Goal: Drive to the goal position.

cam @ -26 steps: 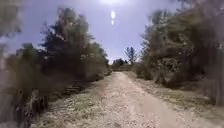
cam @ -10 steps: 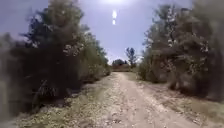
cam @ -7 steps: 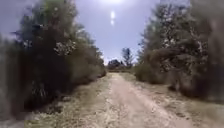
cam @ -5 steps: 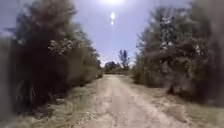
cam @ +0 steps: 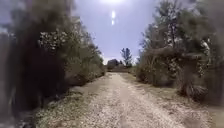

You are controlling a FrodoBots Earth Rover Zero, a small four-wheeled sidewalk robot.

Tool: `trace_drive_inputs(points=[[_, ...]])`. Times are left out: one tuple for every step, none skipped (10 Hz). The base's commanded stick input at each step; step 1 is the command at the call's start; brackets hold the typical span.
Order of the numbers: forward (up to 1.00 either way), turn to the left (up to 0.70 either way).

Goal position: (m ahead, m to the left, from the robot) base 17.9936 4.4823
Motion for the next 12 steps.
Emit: trace_drive_inputs(points=[[0.70,0.00],[0.70,0.00],[0.70,0.00],[0.70,0.00],[0.70,0.00],[0.70,0.00],[0.70,0.00],[0.70,0.00],[0.70,0.00],[0.70,0.00],[0.70,0.00],[0.70,0.00]])
